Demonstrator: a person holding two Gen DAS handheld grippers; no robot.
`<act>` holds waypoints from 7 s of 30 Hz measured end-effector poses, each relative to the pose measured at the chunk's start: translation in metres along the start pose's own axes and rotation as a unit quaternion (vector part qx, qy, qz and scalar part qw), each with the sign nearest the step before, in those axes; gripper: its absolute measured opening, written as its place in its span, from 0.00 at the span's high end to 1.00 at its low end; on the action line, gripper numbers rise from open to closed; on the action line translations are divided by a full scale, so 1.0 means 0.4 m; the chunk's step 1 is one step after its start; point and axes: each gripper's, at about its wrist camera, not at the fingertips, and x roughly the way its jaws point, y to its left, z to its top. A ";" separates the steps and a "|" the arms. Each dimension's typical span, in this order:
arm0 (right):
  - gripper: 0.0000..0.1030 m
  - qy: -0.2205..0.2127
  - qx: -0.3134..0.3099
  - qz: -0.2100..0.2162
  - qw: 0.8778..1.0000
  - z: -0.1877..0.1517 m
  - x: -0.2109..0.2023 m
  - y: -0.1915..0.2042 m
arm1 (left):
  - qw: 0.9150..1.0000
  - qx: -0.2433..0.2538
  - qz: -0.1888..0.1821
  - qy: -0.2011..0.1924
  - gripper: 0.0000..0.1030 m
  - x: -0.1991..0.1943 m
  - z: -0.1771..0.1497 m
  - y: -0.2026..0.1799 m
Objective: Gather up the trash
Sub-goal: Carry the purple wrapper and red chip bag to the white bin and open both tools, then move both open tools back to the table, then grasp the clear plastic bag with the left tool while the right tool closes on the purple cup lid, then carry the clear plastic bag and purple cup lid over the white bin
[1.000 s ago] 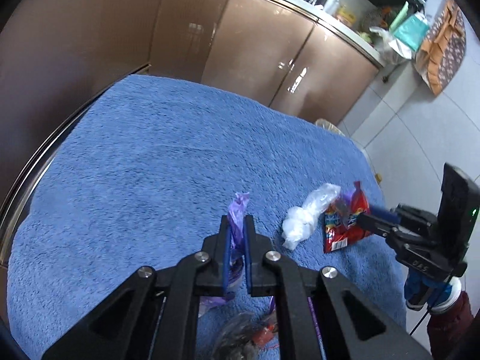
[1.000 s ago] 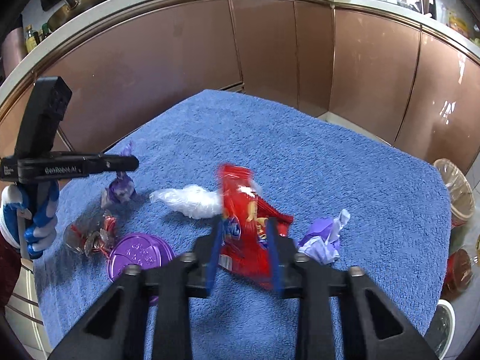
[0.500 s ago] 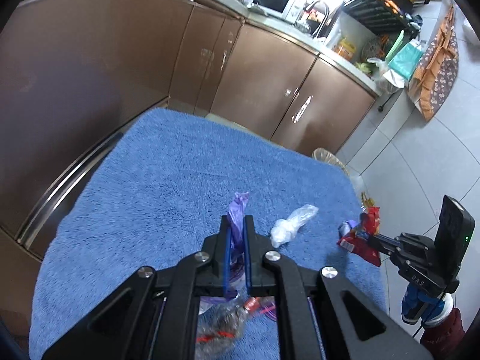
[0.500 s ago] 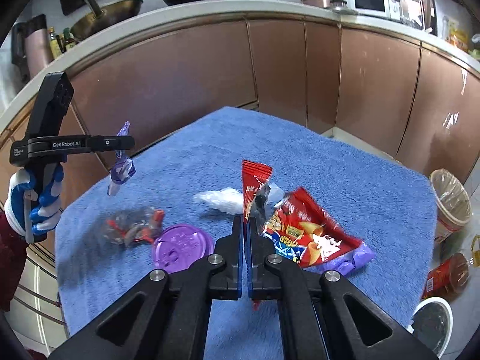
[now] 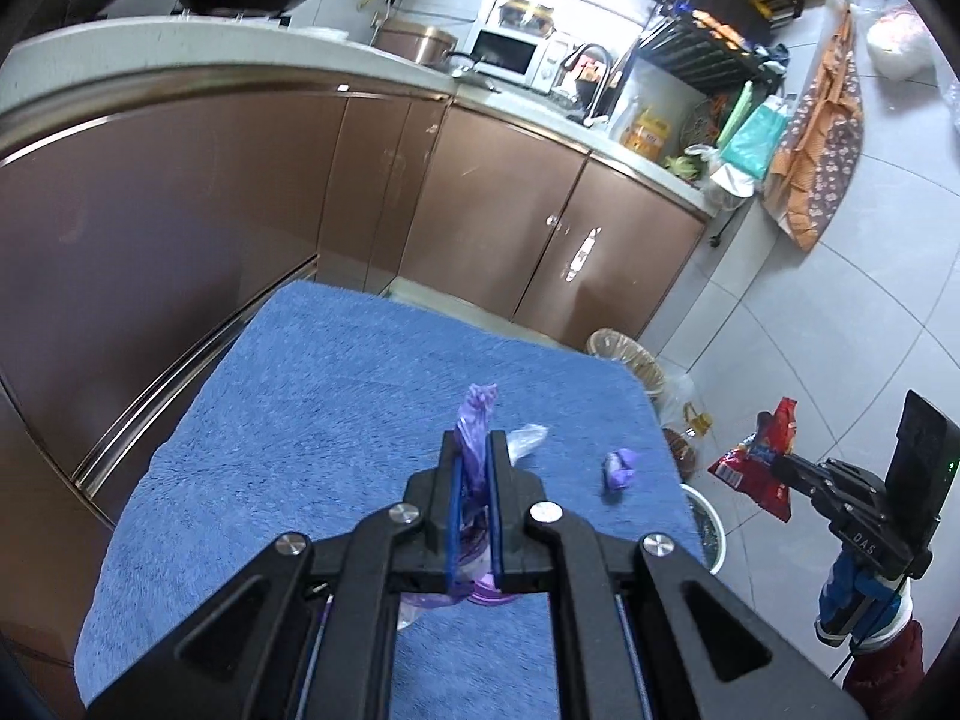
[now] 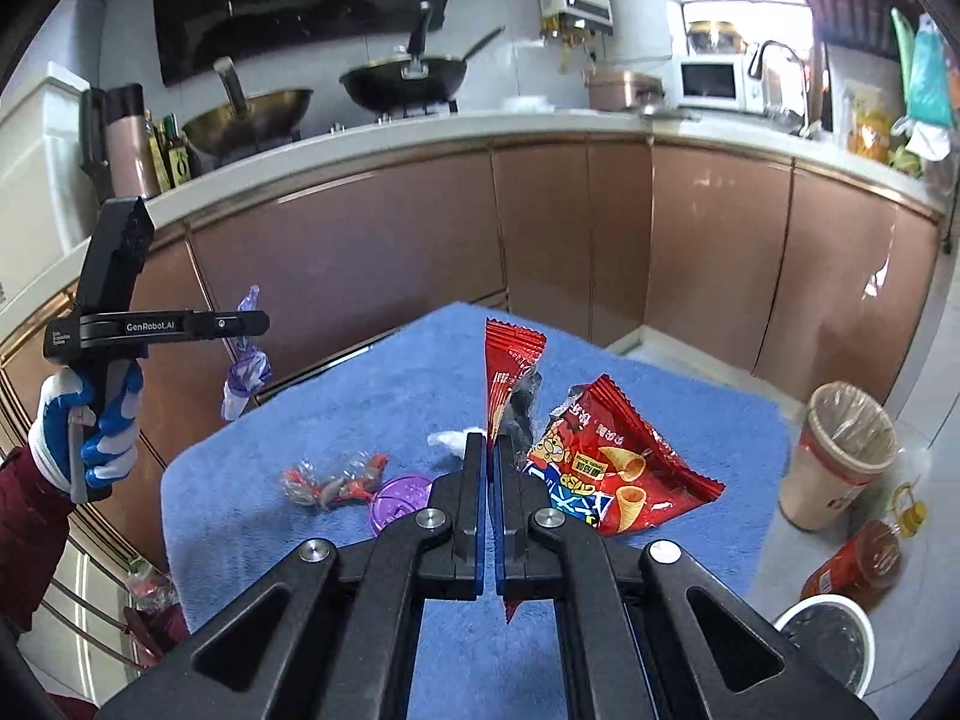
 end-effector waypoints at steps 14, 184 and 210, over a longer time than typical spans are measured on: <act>0.98 -0.038 0.062 -0.063 0.995 -0.102 -0.203 -0.193 | 0.997 0.051 -0.058 0.022 0.93 0.043 0.008 -0.298; 0.20 0.181 -0.098 0.041 0.978 -0.182 0.584 0.199 | 0.990 0.052 0.039 0.122 0.82 0.291 -0.284 0.173; 0.20 0.031 0.015 -0.009 0.999 -0.166 0.066 -0.049 | 0.984 0.158 0.005 0.078 0.83 0.131 -0.185 -0.237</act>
